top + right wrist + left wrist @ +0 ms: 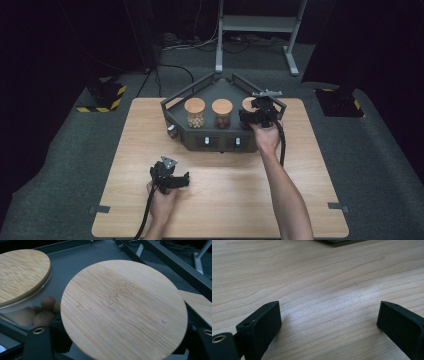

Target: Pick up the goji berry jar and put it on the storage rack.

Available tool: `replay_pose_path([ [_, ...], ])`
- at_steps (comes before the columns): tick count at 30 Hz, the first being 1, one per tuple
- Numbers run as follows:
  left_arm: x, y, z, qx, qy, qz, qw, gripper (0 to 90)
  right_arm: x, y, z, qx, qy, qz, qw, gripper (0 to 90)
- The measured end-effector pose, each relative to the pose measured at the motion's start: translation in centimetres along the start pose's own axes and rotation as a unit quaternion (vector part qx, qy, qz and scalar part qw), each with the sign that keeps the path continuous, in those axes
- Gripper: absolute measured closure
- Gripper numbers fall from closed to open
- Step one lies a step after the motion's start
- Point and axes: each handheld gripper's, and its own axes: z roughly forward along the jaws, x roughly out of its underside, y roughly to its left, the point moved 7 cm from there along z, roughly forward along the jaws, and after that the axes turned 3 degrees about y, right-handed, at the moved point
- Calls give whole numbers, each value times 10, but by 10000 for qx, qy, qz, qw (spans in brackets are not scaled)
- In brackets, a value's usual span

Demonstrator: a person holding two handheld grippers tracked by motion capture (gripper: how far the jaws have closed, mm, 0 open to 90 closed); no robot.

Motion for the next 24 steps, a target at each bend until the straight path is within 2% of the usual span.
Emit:
replay_pose_path([
  [11,0,0,0,-3,-3,-12,10000,57,1,2,6,-53,-5,3,10000,259],
  [21,0,-1,0,4,-3,-14,10000,57,3,4,9,5,73,-183,9998,258],
  [24,0,-1,0,4,-4,-10,10000,57,4,3,9,18,67,-173,9998,258],
])
